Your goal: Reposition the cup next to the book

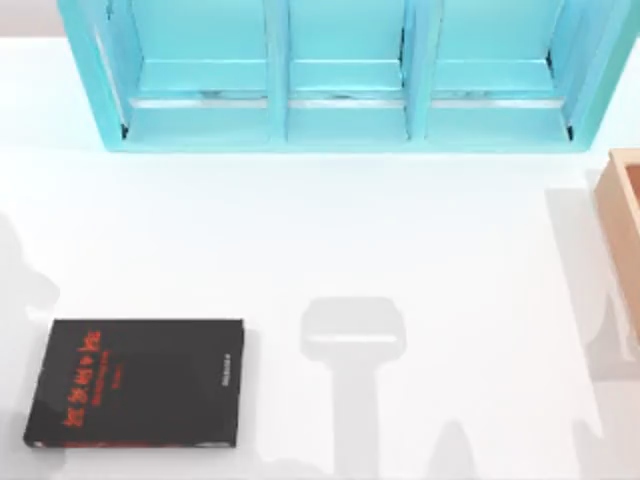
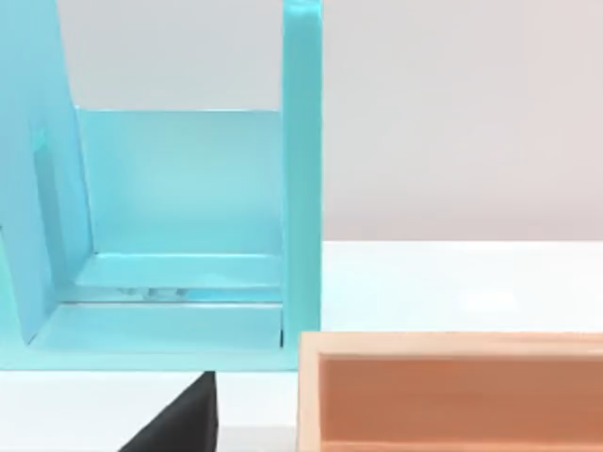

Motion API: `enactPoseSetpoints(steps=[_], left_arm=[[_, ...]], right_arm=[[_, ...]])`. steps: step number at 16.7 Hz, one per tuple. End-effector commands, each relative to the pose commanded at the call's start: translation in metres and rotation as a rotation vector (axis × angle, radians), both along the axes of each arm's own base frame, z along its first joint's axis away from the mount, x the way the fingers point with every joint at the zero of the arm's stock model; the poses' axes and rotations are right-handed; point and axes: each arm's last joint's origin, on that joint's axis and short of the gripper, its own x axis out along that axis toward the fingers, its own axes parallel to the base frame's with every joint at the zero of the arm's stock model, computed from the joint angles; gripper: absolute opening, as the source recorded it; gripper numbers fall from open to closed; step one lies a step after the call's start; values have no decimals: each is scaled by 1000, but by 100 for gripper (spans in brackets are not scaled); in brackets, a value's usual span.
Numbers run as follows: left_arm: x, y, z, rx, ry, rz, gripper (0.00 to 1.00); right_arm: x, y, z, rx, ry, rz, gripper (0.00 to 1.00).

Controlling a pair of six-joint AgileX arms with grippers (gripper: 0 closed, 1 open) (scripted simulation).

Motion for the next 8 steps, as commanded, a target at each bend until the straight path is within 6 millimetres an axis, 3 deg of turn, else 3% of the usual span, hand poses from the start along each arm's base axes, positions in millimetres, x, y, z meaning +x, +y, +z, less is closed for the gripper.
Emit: enactPoseSetpoints(steps=[8], left_arm=[[51, -59, 11, 58, -65, 501, 0]], right_arm=[[0, 0, 0, 0, 0, 0, 100]])
